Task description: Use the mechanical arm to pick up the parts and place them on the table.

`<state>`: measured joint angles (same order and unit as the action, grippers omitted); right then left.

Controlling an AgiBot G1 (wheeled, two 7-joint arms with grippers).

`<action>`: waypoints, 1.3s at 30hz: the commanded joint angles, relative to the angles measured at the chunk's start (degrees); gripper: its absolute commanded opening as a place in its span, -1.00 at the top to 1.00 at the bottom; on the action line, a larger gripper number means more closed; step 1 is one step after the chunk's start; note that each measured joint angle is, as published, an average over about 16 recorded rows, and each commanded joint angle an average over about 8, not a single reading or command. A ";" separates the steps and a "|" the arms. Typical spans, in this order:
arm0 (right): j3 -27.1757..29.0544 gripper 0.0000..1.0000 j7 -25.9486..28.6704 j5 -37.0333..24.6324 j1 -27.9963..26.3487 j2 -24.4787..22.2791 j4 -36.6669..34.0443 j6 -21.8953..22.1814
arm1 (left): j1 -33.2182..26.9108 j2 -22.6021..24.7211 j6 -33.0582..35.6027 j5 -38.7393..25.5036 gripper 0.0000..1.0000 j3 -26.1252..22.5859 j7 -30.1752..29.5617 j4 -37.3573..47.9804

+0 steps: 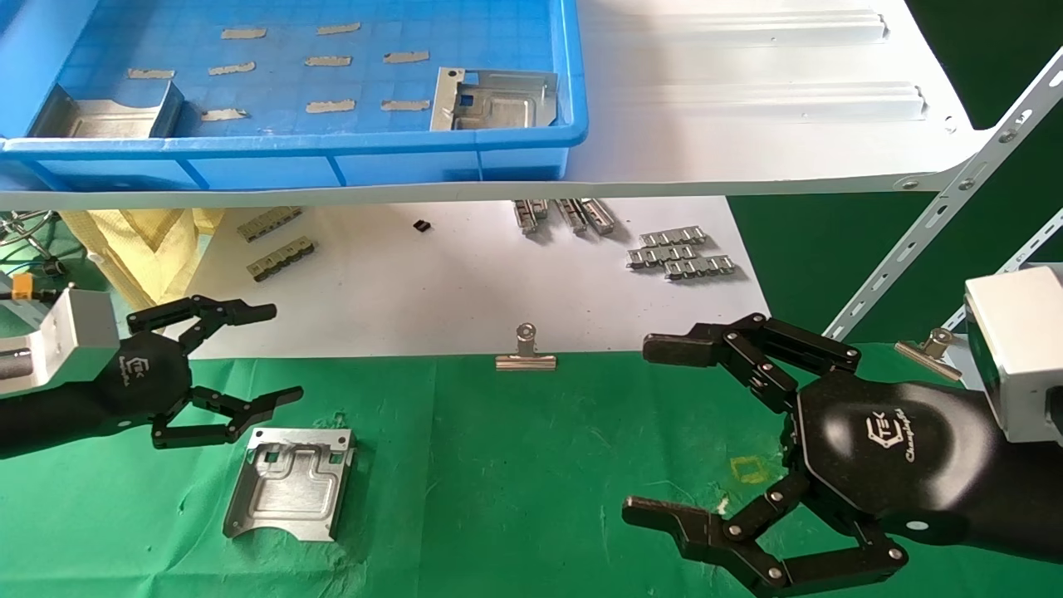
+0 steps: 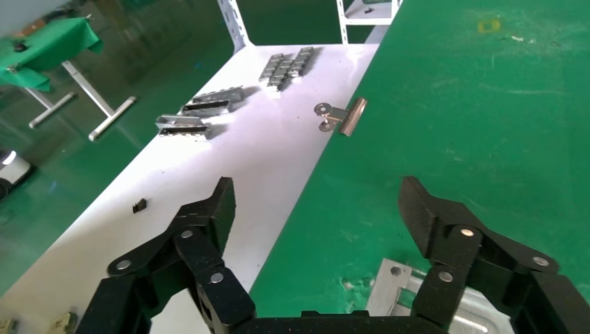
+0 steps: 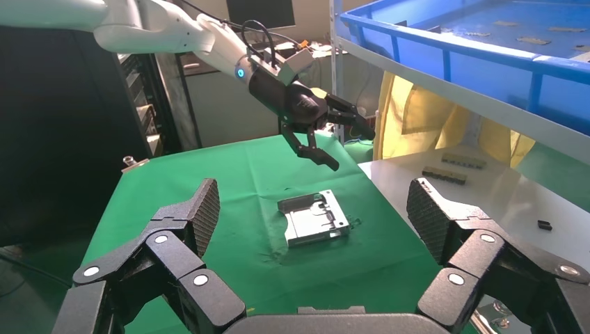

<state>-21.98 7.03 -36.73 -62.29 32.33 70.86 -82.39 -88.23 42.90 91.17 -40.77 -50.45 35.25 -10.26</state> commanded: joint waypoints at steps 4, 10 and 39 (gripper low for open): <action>0.00 -1.00 0.00 0.00 0.00 0.00 0.00 0.00 | 0.10 -0.12 -0.09 -0.63 -1.00 0.41 -0.15 -1.24; 0.00 -1.00 0.00 0.00 0.00 0.00 0.00 0.00 | 2.58 -0.84 -0.59 -0.55 -1.00 3.53 -4.39 -6.83; 0.00 -1.00 0.00 0.00 0.00 0.00 0.00 0.00 | 15.76 -4.69 -3.26 -0.85 -1.00 20.44 -27.16 -37.74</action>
<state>-21.98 7.03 -36.72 -62.29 32.33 70.86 -82.39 -72.47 38.21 87.90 -41.61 -30.00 8.08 -48.02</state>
